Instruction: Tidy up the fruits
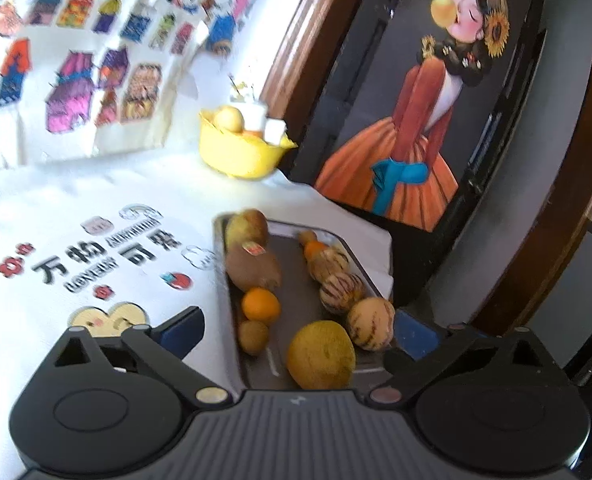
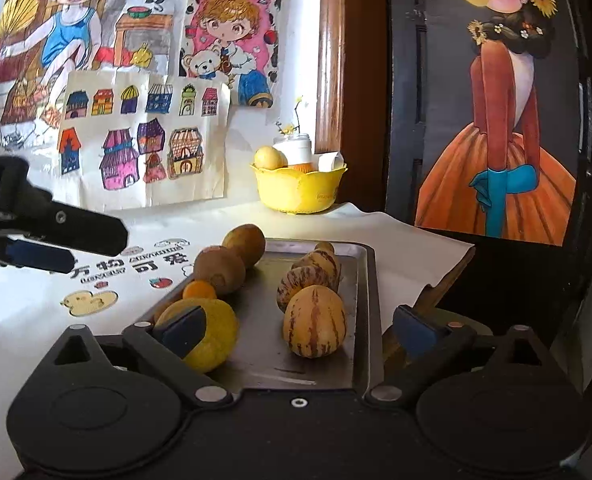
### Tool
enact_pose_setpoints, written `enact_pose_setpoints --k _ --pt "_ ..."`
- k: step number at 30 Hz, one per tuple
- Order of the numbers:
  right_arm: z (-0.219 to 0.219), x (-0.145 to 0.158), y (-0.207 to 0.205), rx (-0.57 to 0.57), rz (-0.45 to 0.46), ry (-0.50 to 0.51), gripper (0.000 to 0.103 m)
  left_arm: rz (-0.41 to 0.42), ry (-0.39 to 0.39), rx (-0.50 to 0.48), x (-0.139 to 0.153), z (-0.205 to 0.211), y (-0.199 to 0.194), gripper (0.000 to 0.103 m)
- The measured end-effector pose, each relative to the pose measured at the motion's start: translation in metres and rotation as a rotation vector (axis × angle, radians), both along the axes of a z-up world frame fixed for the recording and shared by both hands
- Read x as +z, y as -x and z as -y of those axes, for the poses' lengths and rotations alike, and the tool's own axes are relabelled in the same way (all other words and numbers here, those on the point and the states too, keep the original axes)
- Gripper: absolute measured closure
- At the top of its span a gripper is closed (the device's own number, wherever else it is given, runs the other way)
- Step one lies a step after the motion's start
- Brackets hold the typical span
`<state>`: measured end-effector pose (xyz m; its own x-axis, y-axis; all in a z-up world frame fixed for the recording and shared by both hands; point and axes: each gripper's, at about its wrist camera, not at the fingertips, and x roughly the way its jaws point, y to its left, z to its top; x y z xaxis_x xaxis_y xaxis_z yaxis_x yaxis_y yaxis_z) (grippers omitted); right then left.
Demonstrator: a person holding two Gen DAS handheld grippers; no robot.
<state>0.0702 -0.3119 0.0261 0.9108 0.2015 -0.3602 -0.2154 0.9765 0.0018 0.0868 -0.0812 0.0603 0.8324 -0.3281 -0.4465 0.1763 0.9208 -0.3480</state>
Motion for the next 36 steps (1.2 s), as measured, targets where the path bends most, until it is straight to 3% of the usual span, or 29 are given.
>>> enact_pose_setpoints --k 16,36 --pt "-0.019 0.018 0.027 -0.063 0.023 -0.059 0.001 0.077 -0.084 0.112 0.002 -0.040 0.032 0.000" --pt "-0.051 0.023 0.068 -0.102 0.055 -0.080 0.001 0.094 -0.111 0.148 -0.008 -0.073 0.061 0.000"
